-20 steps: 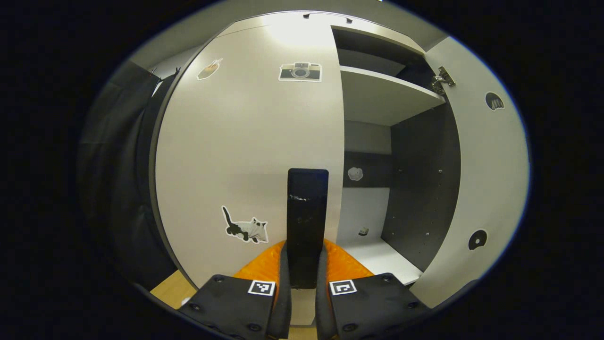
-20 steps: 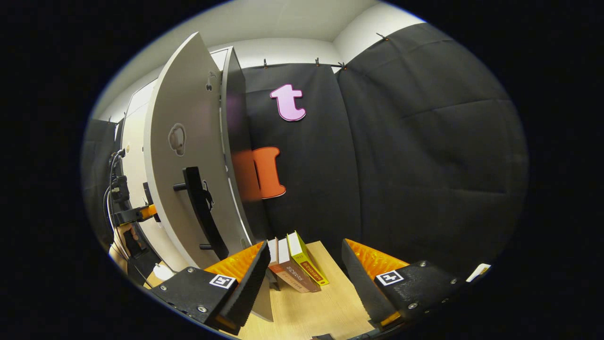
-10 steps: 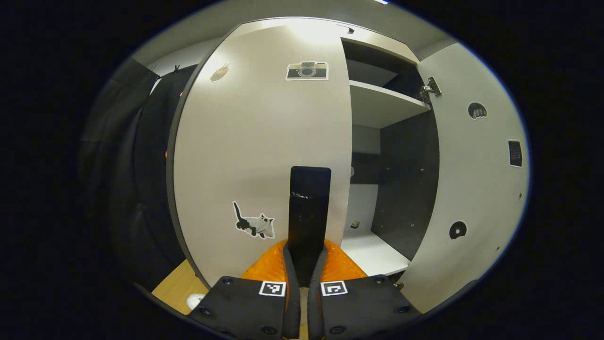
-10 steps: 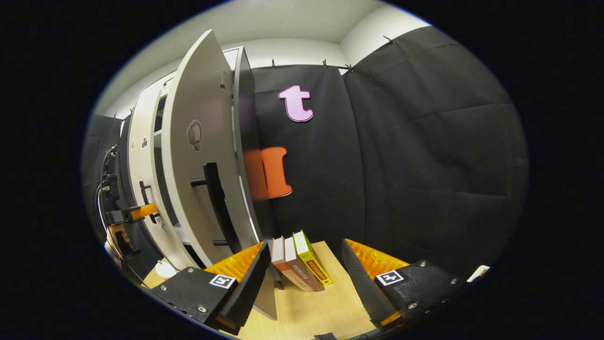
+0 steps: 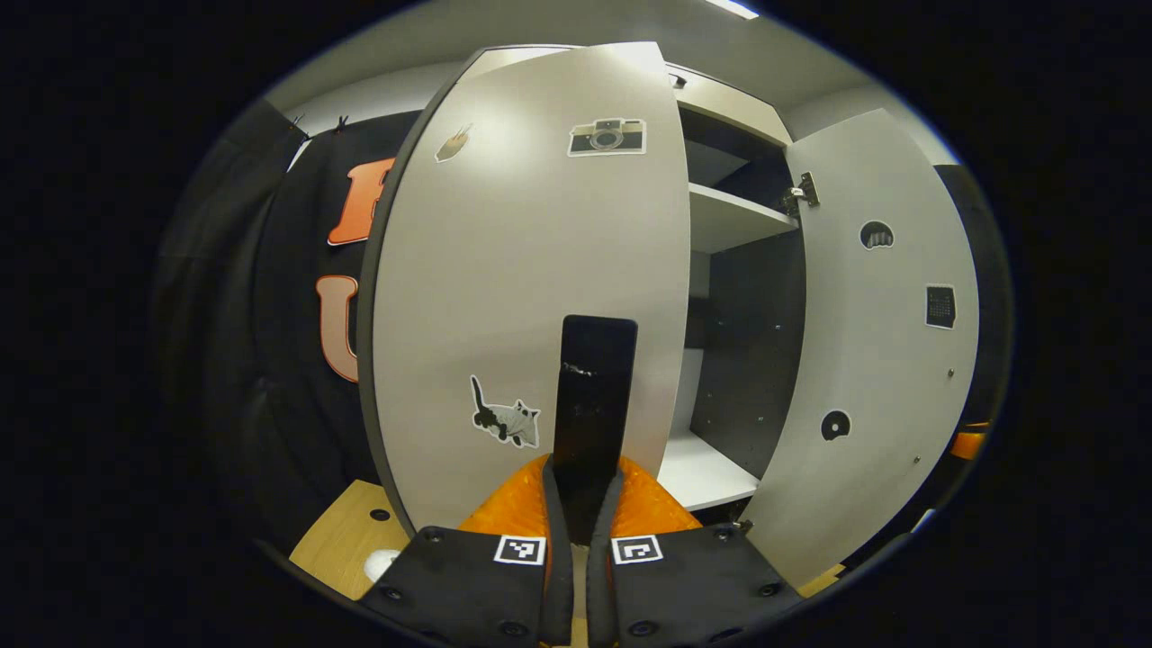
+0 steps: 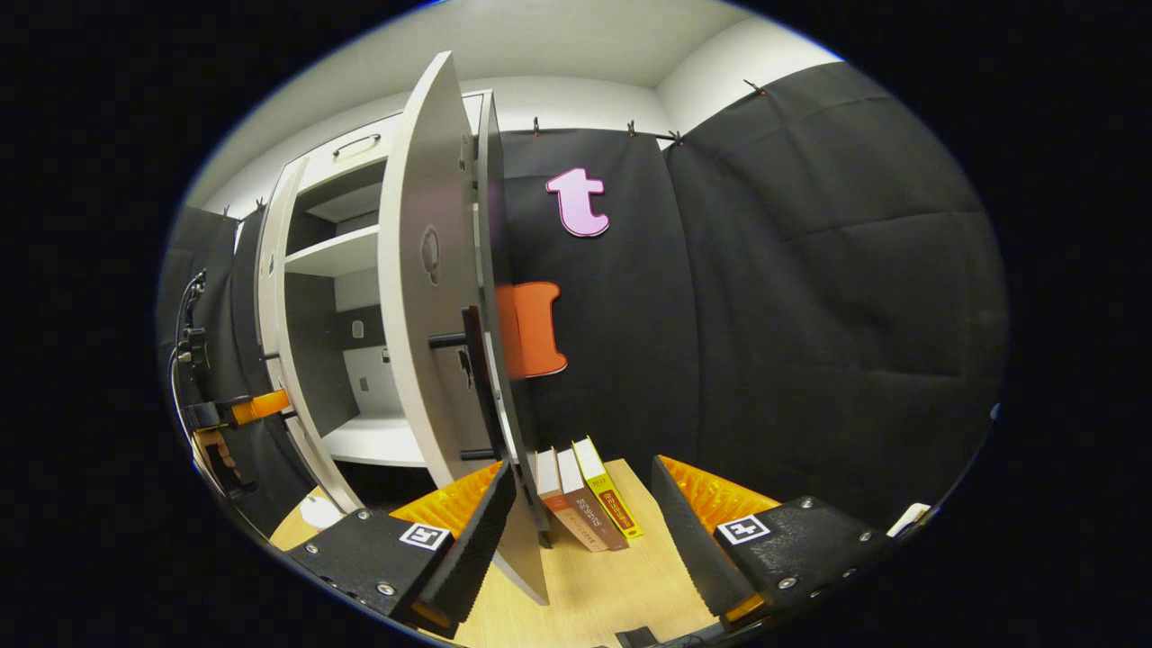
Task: Open the right door of the double-door shoe cabinet with the right hand, and open the left door with the left hand.
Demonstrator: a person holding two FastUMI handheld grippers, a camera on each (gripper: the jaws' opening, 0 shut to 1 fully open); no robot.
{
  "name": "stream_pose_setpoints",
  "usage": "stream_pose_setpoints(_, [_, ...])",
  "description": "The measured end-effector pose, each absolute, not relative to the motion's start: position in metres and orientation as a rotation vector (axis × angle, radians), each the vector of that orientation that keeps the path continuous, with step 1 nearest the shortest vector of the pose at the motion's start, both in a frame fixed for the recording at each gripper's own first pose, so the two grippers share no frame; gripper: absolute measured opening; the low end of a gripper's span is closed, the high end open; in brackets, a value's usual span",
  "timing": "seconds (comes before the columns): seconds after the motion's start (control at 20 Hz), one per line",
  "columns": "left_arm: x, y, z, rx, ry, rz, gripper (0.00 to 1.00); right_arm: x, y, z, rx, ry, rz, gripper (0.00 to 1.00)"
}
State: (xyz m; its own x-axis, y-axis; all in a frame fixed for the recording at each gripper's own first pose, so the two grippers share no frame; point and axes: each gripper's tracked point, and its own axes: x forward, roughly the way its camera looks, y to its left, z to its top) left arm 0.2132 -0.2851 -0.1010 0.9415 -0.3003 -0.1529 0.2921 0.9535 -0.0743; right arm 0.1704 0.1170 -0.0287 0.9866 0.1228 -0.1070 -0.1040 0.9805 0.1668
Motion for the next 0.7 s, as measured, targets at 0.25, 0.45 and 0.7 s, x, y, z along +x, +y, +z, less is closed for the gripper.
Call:
stream_pose_setpoints(0.25, [0.205,-0.276,-0.099,-0.070,0.154,-0.306,0.13,0.169,0.122,-0.023,0.155,0.094,0.113,0.93])
stream_pose_setpoints(0.45, [0.202,-0.270,-0.098,-0.053,0.147,-0.301,0.12,0.167,0.126,-0.022,0.155,0.089,0.103,0.93])
stream_pose_setpoints(0.7, [0.195,-0.262,-0.098,-0.041,0.161,-0.316,0.12,0.163,0.130,-0.022,0.153,0.086,0.096,0.93])
